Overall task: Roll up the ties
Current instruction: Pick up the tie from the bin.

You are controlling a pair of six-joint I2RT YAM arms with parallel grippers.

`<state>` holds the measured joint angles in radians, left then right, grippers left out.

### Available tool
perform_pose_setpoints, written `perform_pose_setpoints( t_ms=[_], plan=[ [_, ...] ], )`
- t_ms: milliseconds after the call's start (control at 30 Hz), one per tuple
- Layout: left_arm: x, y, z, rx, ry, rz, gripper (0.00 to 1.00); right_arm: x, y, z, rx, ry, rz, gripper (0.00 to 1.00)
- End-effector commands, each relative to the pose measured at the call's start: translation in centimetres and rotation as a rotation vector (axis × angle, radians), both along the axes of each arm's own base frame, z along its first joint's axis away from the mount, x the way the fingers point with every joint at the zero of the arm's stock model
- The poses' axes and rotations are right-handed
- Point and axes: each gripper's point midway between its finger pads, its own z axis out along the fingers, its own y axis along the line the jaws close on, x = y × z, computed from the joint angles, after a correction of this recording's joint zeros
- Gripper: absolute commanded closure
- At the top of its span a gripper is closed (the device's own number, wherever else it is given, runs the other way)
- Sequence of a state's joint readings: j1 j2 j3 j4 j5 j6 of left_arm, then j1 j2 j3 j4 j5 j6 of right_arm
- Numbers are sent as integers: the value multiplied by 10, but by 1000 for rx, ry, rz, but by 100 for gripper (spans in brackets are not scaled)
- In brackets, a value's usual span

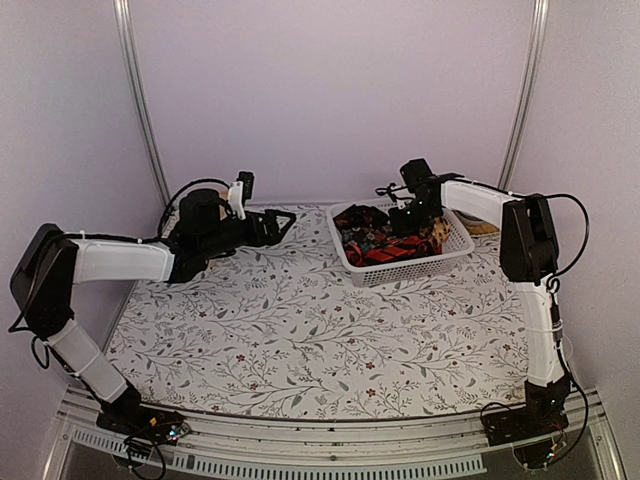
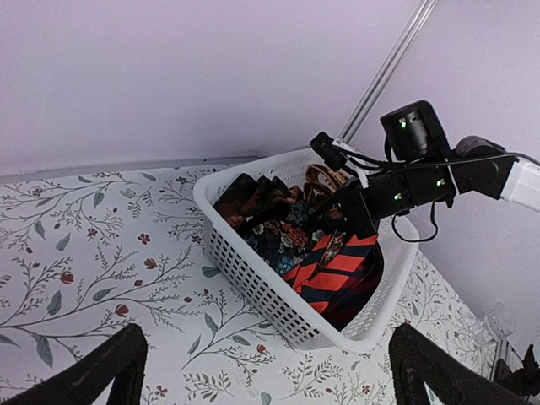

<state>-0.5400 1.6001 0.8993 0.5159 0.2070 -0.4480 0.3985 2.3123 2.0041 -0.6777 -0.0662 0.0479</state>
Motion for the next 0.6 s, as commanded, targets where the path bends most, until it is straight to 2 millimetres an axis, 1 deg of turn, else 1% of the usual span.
perform_pose_setpoints(
  t_ms=[0, 33, 67, 100, 133, 167, 200, 267, 367, 567],
  plan=[
    [-2, 9, 7, 8, -23, 18, 0, 3, -2, -16, -2, 36, -12, 91],
    [-2, 9, 8, 8, -24, 17, 0, 2, -3, -17, -9, 38, -17, 73],
    [-2, 9, 7, 7, -21, 17, 0, 3, -4, -6, -4, 19, -24, 59],
    [-2, 9, 7, 7, -22, 18, 0, 4, -5, 2, -4, 4, -26, 49],
    [-2, 9, 7, 6, -22, 17, 0, 5, -6, 2, -10, 1, -30, 41],
    [-2, 9, 8, 5, -22, 17, 0, 5, -8, -1, -19, 4, -32, 36],
    [-2, 9, 8, 4, -21, 15, 0, 5, -9, -3, -28, 7, -34, 33],
    [-2, 8, 8, 3, -20, 15, 0, 5, -11, -24, -53, 47, -34, 30],
    [-2, 8, 8, 3, -22, 15, 0, 1, -11, -47, -72, 99, -24, 29],
    [-2, 10, 8, 16, -21, 20, 0, -6, -10, -73, -70, 165, -8, 30]
  ],
)
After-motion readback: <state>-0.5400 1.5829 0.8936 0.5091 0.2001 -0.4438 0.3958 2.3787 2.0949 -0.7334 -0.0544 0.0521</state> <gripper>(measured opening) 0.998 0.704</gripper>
